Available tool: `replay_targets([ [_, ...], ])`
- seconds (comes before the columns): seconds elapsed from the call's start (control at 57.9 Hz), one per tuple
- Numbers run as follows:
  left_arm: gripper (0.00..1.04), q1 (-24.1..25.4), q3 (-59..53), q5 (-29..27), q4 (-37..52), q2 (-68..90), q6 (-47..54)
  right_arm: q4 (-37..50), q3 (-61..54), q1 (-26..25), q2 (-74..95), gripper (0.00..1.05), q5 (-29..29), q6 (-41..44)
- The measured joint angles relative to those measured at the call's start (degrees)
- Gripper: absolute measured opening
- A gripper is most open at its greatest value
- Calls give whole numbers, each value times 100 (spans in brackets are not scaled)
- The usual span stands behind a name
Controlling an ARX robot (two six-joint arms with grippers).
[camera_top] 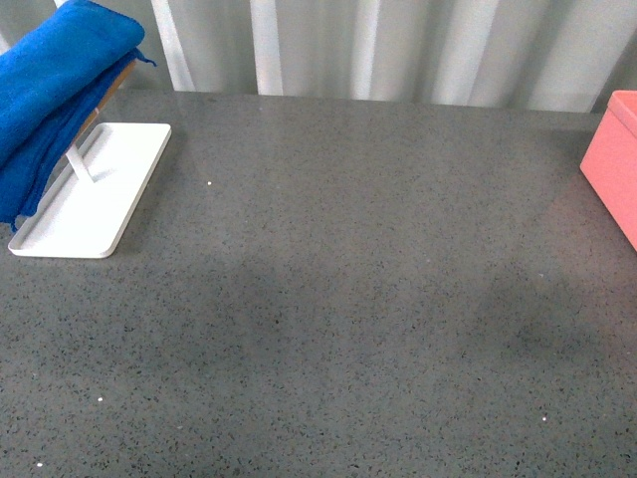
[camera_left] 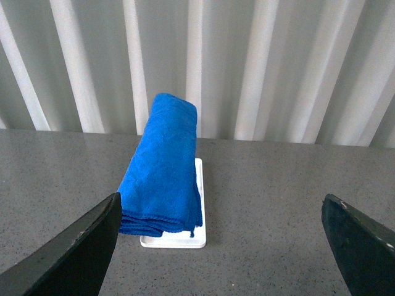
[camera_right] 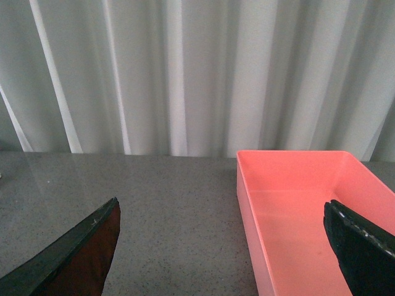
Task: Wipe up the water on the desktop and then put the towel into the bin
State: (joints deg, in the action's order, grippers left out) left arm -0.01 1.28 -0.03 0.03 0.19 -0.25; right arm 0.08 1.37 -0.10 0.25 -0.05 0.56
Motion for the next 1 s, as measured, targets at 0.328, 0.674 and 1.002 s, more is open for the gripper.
replay_targets([
  [0.328, 98, 0, 0, 0, 0, 0, 0, 0, 2, 0, 0, 98, 0, 0],
  [0.674, 98, 0, 0, 0, 0, 0, 0, 0, 2, 0, 0, 98, 0, 0],
  [1.002, 98, 0, 0, 0, 0, 0, 2, 0, 2, 0, 0, 98, 0, 0],
])
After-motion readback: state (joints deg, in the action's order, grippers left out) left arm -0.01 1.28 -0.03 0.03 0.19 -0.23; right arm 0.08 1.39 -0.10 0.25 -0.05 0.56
